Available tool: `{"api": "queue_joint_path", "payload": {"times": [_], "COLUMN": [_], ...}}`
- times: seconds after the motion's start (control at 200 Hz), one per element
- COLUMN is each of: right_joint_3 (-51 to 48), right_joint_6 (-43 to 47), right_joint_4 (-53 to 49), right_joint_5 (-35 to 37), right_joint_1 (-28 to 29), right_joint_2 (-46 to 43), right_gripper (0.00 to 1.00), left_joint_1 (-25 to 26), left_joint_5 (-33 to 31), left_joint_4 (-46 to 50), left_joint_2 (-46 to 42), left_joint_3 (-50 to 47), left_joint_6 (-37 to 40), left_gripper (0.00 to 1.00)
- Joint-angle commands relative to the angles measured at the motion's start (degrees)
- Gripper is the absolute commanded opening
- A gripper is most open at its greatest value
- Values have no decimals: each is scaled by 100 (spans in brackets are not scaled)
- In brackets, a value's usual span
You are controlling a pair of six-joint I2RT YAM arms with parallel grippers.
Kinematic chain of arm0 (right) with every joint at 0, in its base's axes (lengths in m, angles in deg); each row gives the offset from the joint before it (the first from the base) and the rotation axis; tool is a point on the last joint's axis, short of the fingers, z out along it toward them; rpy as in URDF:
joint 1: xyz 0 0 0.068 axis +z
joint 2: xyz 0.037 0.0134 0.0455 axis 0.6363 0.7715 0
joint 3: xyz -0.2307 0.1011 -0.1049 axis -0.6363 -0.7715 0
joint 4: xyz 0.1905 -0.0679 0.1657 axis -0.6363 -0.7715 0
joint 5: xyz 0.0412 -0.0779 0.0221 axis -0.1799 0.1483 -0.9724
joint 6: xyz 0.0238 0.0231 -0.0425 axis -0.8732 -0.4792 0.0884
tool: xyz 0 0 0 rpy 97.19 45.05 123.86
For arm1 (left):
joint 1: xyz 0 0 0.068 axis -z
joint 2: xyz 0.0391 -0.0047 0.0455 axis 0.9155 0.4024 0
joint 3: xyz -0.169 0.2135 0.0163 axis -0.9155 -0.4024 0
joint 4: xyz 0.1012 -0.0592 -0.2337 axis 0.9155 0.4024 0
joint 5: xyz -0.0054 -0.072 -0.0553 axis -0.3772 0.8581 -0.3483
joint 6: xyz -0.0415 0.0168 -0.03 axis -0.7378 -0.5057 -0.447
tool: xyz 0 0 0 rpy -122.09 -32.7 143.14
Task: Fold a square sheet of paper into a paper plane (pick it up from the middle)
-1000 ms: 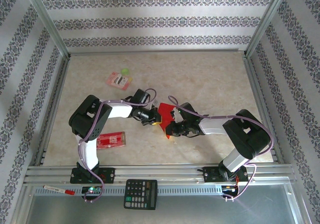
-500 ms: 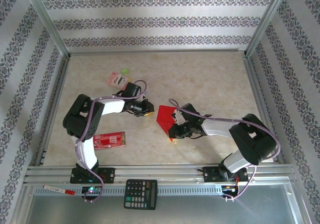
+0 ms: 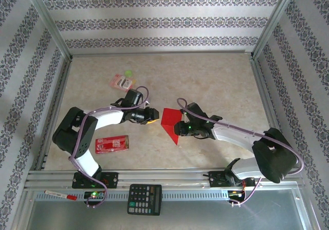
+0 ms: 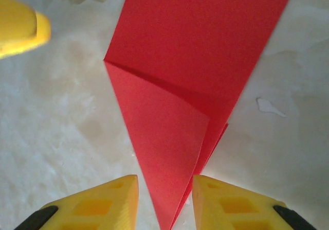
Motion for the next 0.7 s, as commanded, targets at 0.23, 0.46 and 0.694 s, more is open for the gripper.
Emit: {"api": "queue_joint_path", "payload": {"times": [0.23,0.46,0.694], "right_joint_3": [82,39,-56], "right_joint_6": [-159,-115,-84], "right_joint_4": [553,632,646], "right_joint_5": [-156,-202,-203], "right_joint_1": [-367,-436,-472], "right_joint_2": [803,1016,1088], "right_gripper": [28,15,8], "left_joint_1": [112,166,264], "left_joint_5": [317,475,618], "left_joint_4": [-17,33,-3], "left_joint_2": [274,450,677], "left_joint_3": [35,135,356], "left_joint_6": [-27,-29,-82], "left_gripper": [46,47,46]}}
